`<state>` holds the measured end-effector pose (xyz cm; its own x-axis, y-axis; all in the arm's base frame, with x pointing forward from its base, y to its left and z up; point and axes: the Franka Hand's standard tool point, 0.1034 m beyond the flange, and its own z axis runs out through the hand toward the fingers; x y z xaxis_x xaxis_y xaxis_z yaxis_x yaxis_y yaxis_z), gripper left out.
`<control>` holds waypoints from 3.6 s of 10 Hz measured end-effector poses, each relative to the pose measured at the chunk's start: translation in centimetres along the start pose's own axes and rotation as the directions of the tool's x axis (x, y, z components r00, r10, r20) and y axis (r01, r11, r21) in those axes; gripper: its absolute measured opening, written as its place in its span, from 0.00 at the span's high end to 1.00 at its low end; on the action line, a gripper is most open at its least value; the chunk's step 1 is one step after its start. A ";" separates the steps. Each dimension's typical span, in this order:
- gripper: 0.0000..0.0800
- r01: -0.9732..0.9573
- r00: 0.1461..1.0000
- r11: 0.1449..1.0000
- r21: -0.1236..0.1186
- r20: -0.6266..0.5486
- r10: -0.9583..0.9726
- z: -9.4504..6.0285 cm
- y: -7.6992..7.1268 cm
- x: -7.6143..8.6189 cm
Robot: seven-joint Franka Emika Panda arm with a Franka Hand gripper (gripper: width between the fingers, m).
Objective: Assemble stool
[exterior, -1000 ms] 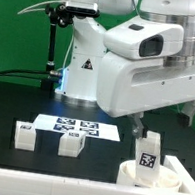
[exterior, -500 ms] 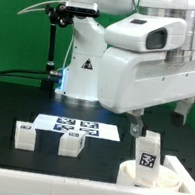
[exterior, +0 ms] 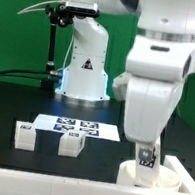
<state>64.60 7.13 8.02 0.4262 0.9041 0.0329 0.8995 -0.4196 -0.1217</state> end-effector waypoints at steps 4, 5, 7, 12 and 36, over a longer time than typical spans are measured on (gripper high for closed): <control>0.56 -0.034 0.999 0.999 -0.011 -0.006 0.034 0.0 0.2 0.0; 0.56 -0.109 0.994 0.994 -0.009 -0.008 0.109 0.0 0.2 0.0; 0.58 -0.305 0.952 0.952 -0.007 -0.011 0.305 0.0 0.1 0.0; 0.58 -0.795 0.602 0.607 0.009 -0.118 0.790 0.2 0.6 0.4; 0.58 -0.068 -0.979 -0.988 0.140 0.182 0.093 1.1 -2.0 3.8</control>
Offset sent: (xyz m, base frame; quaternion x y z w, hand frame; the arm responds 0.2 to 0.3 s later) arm 0.0000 0.0000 0.0000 0.0000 0.0000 0.0000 1.0000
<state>64.32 11.46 7.29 -0.3506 -0.9094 -0.2238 -0.9311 0.3642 -0.0210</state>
